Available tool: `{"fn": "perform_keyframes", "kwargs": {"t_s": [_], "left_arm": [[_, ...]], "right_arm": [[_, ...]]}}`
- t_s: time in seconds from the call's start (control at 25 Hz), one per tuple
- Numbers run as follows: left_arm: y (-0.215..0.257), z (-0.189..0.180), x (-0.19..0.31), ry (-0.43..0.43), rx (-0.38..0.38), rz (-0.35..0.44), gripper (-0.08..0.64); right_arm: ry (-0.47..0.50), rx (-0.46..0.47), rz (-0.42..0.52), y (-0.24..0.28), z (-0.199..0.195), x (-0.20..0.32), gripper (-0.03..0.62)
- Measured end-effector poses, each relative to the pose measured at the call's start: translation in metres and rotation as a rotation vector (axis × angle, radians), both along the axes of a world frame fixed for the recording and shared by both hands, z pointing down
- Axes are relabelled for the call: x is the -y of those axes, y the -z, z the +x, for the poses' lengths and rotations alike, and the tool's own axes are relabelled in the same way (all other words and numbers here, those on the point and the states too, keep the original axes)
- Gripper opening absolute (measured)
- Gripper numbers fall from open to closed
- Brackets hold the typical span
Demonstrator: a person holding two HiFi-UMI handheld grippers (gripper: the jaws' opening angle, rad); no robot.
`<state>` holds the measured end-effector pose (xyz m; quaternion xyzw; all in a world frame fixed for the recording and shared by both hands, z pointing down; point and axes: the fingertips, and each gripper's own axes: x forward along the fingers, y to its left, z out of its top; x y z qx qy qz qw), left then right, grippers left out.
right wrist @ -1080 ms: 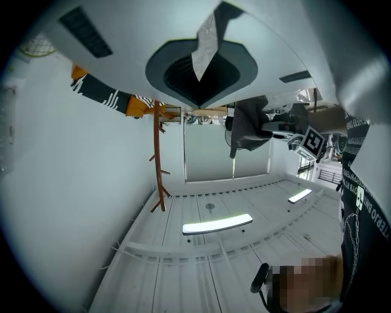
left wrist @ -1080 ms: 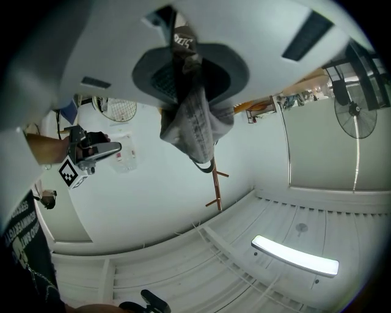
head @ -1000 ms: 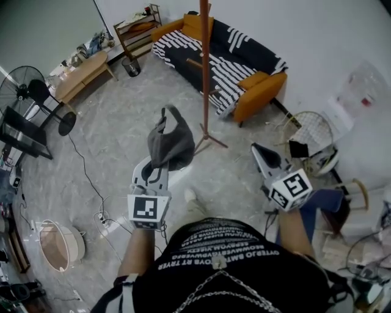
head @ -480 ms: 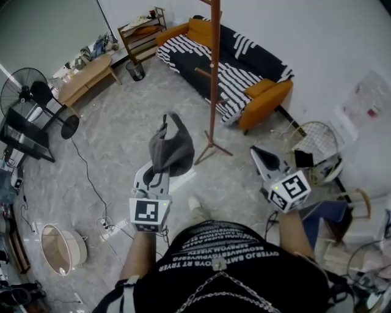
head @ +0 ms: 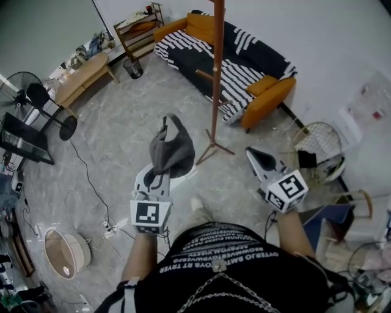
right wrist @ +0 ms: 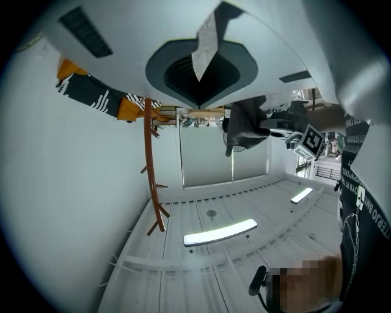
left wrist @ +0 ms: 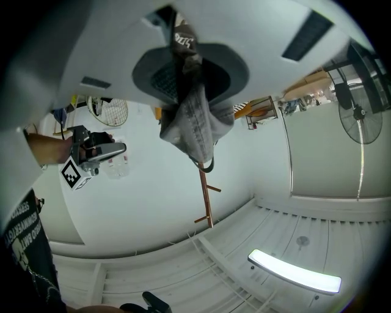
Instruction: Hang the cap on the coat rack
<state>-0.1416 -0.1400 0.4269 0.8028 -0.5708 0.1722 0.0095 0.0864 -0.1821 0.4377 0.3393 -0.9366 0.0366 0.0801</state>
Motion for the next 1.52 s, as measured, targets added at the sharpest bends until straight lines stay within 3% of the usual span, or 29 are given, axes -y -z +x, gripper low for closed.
{"fn": "perform_keyframes", "kwargs": {"t_s": [0.52, 1.16, 1.52], "left_arm": [[-0.018, -0.008, 0.07, -0.075, 0.001, -0.034, 0.025], [-0.001, -0.036, 0.126, -0.189, -0.026, 0.011, 0.025], [-0.01, -0.033, 0.135, -0.238, -0.042, 0.03, 0.025]], "right_arm": [[-0.033, -0.006, -0.033, 0.002, -0.016, 0.055, -0.009], [-0.109, -0.021, 0.013, 0.024, -0.057, 0.091, -0.009], [-0.176, -0.128, 0.046, 0.015, -0.057, 0.09, -0.009]]}}
